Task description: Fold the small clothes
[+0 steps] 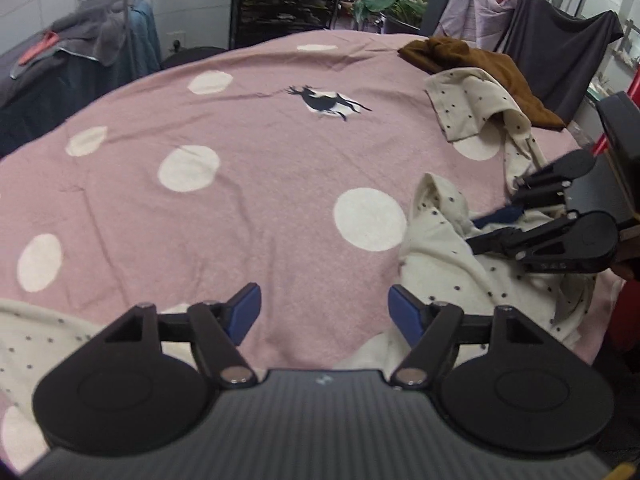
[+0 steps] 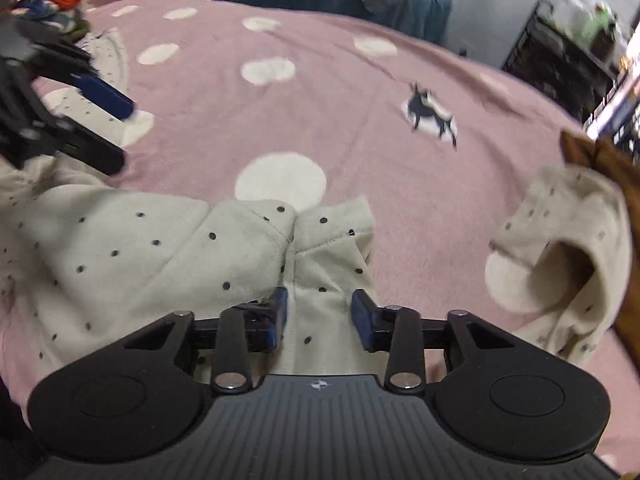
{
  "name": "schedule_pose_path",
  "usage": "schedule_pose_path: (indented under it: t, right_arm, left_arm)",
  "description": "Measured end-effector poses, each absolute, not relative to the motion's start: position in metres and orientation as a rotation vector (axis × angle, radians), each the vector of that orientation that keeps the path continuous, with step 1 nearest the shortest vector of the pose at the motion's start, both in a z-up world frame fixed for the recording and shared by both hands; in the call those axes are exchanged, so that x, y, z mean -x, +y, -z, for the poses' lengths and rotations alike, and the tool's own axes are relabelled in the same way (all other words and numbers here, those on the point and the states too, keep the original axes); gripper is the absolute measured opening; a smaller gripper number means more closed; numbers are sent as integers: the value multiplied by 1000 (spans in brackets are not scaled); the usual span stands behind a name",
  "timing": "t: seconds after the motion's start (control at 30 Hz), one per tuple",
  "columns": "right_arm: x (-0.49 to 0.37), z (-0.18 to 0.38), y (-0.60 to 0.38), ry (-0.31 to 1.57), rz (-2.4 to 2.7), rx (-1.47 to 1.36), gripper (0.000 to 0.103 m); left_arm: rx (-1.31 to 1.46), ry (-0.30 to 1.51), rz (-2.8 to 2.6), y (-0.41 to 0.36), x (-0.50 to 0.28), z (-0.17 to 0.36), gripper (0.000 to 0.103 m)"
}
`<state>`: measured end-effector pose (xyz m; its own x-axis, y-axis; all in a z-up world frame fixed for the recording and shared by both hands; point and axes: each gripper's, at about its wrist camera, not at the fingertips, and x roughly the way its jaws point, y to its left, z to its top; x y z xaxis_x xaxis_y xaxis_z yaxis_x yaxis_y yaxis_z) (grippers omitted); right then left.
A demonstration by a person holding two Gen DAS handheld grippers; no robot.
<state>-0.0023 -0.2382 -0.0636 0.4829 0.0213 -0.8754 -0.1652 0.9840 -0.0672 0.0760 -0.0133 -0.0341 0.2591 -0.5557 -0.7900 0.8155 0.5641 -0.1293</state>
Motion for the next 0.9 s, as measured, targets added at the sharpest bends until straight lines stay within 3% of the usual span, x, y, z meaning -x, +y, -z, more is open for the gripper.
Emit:
schedule_pose_path:
  t: [0.03, 0.07, 0.3, 0.5, 0.67, 0.73, 0.8, 0.9]
  right_arm:
    - [5, 63, -244, 1054, -130, 106, 12]
    - [11, 58, -248, 1035, -125, 87, 6]
    - [125, -37, -293, 827, -362, -91, 5]
    - [196, -26, -318, 1119, -247, 6, 1]
    - [205, 12, -325, 1193, -159, -18, 0]
    - [207, 16, -327, 1177, -168, -47, 0]
    - [206, 17, -330, 1162, -158, -69, 0]
    - [203, 9, -333, 1122, -132, -74, 0]
  left_arm:
    - [-331, 898, 943, -12, -77, 33, 70]
    - [-316, 890, 938, -10, -80, 31, 70]
    - [-288, 868, 989, -36, -96, 36, 65]
    - [-325, 955, 1264, -86, -79, 53, 62]
    - [-543, 890, 1432, -107, -31, 58, 62]
    - [-596, 909, 1443, -110, -24, 64, 48]
    - [-576, 930, 1449, -108, -27, 64, 43]
    - [-521, 960, 1457, -107, -38, 61, 28]
